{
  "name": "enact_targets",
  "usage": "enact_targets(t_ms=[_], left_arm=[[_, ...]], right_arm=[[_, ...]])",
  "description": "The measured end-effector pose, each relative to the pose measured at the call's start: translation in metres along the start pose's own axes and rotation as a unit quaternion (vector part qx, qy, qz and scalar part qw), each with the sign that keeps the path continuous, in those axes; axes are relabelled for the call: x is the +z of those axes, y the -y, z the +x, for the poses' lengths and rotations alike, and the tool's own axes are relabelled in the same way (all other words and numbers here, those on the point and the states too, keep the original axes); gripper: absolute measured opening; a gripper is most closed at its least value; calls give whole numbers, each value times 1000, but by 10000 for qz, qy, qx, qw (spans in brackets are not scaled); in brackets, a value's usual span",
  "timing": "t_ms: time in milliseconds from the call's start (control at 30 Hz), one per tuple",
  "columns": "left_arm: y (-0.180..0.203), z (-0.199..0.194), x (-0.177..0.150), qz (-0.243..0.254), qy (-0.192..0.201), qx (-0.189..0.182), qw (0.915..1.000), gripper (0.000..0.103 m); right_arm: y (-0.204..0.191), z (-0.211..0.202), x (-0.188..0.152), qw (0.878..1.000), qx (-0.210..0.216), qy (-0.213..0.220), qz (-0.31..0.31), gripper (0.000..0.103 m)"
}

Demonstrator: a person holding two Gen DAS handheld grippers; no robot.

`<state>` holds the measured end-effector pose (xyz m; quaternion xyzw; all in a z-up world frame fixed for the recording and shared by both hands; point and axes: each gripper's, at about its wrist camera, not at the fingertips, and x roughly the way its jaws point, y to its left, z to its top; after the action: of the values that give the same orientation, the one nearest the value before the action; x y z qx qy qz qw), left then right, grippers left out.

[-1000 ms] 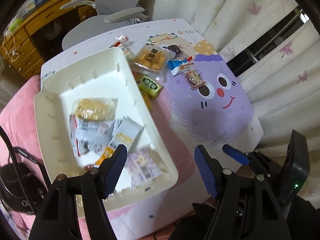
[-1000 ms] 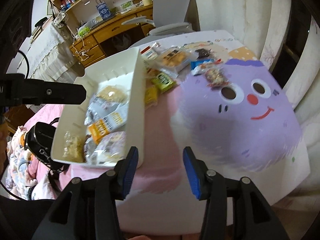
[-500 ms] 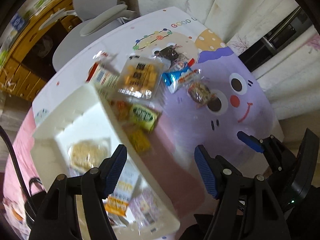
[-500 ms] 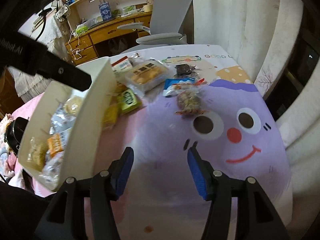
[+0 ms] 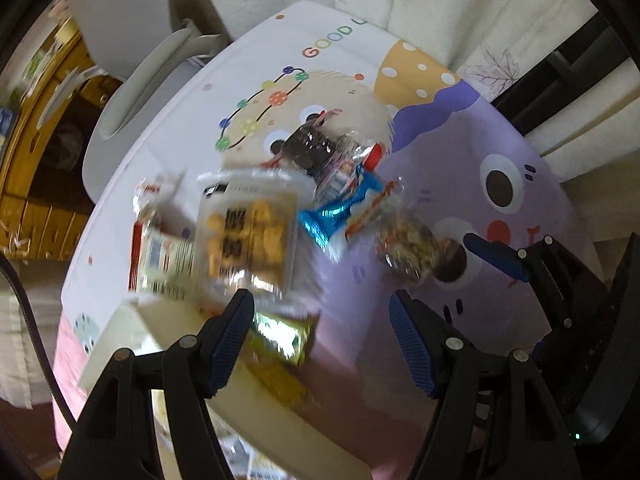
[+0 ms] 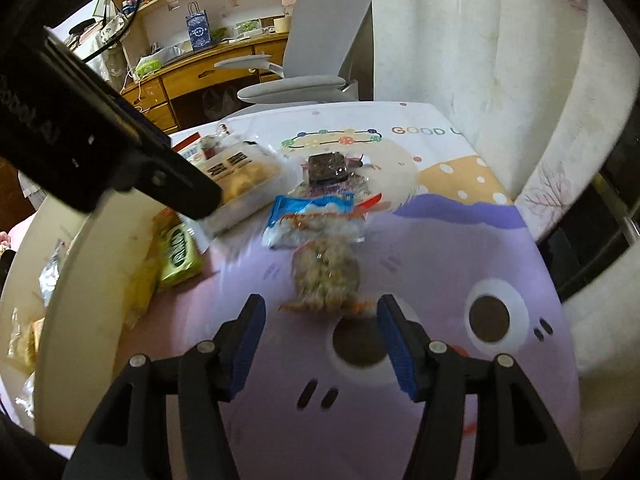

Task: Organize snacks
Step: 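Move left tool toward blue-white packet while right approaches clear nut bag, then close left tool on blue-white packet while right closes on clear nut bag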

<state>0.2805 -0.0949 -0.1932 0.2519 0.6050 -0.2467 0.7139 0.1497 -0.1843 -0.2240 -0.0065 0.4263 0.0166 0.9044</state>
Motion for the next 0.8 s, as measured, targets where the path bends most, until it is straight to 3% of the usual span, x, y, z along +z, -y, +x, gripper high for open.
enact_targets(t_ms=[267,567,800], left_arm=[[2,26,24,383,-31,-4,9993,69],[1,48,32,397,-182,-99,9990,69],[5,57,39,445,-119,-185,9988,69]], right_arm=[[10,29,12,9997,135,-109,-145,59],[13,42,8,9978,547,-363,-106,59],[19,41,3,9969,546,-554,76,36]])
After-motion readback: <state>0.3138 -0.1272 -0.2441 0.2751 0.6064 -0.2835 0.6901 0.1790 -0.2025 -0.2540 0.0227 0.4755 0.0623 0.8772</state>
